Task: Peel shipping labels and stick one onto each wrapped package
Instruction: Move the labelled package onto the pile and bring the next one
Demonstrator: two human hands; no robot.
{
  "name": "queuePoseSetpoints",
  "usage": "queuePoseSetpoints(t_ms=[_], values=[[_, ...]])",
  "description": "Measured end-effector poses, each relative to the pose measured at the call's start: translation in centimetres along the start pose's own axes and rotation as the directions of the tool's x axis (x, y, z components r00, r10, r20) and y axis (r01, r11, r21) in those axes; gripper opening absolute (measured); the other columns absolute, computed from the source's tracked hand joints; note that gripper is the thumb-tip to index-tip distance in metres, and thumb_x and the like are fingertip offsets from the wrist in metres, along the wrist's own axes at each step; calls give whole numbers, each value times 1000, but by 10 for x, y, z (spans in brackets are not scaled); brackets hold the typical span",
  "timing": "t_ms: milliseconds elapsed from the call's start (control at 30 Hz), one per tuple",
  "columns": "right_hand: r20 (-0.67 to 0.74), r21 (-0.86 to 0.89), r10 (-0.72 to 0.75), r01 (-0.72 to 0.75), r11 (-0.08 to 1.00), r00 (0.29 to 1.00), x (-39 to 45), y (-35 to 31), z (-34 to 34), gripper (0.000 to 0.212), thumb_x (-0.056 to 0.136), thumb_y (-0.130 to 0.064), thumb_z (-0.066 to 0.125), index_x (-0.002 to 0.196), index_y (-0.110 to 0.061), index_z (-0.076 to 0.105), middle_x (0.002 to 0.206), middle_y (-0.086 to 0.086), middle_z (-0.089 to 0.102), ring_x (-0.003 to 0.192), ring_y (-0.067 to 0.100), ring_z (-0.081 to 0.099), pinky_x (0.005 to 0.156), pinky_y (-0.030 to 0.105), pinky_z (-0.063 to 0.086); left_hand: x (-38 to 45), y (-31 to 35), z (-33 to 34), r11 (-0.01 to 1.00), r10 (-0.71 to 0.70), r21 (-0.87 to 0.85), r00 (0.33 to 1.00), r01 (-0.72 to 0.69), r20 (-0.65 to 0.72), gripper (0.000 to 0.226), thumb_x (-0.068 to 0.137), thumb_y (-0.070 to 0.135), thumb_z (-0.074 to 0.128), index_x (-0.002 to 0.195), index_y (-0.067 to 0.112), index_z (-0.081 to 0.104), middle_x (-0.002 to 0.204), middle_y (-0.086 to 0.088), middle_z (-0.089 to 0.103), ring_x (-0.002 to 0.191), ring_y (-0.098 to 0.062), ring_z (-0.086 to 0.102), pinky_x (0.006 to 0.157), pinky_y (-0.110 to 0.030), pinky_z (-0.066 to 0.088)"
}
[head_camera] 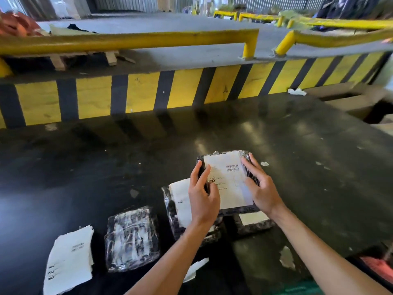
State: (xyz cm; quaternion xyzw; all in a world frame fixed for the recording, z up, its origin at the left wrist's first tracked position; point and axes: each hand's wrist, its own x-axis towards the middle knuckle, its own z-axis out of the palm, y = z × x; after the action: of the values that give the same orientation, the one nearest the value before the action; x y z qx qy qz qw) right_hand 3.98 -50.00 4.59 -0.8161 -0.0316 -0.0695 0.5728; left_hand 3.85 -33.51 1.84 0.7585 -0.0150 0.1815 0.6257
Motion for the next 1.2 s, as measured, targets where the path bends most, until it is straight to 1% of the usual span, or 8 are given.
queuePoseSetpoints(t_ms=[167,267,400,733,833,1000,1100,1200], values=[[47,-57,46,-44,997,998,18,52,-64,52,97,-9,51,146,-27,46,159,-19,21,136,-24,15,110,4,19,-10,-11,83,996,-85,32,996,85,17,46,96,3,53,139,18,55,153,17,35,138,4,34,110,-24,42],[89,-50,98,-94,994,991,30,86,-83,53,96,-9,51,145,-29,47,159,-20,21,144,-10,17,120,26,23,-17,-20,115,988,-147,50,989,145,21,48,96,1,52,142,15,52,154,16,31,139,3,34,105,-11,39],[139,-34,156,-153,988,978,42,126,-89,54,94,-11,52,143,-34,49,158,-23,22,145,-5,21,119,42,31,-24,-45,141,969,-236,87,971,233,32,50,96,2,50,145,15,48,157,16,27,143,-4,32,111,-33,44],[167,-58,228,-221,974,959,37,165,-72,55,94,-12,53,144,-36,48,160,-19,22,146,-4,16,112,21,27,-43,-93,153,955,-272,116,962,274,-32,55,91,11,46,146,17,46,154,27,27,136,-32,45,98,-65,46],[152,-70,222,-214,974,963,34,163,-72,55,94,-10,52,144,-33,48,160,-17,23,145,-5,17,109,13,26,-44,-91,153,957,-267,115,963,268,-27,54,92,7,46,145,15,47,157,19,28,139,-29,42,101,-61,46],[129,-199,238,-210,957,963,33,157,-68,54,94,-10,52,145,-26,47,163,-5,21,145,0,17,110,19,19,-34,-70,140,912,-378,216,919,349,110,53,97,-3,49,148,8,43,160,8,20,148,-10,25,114,-27,38],[79,-263,303,-274,925,950,41,143,-66,55,91,-7,53,144,-22,48,163,4,18,149,17,19,112,26,18,-22,-52,126,875,-422,371,868,313,263,53,98,7,48,150,13,40,165,2,15,152,-17,14,120,-35,29],[23,-284,253,-236,929,967,51,119,-58,54,90,-7,52,143,-19,48,162,7,22,147,20,26,118,32,23,-11,-25,108,903,-327,381,892,198,313,45,98,10,49,142,17,51,155,0,40,144,-15,35,117,-32,34]])
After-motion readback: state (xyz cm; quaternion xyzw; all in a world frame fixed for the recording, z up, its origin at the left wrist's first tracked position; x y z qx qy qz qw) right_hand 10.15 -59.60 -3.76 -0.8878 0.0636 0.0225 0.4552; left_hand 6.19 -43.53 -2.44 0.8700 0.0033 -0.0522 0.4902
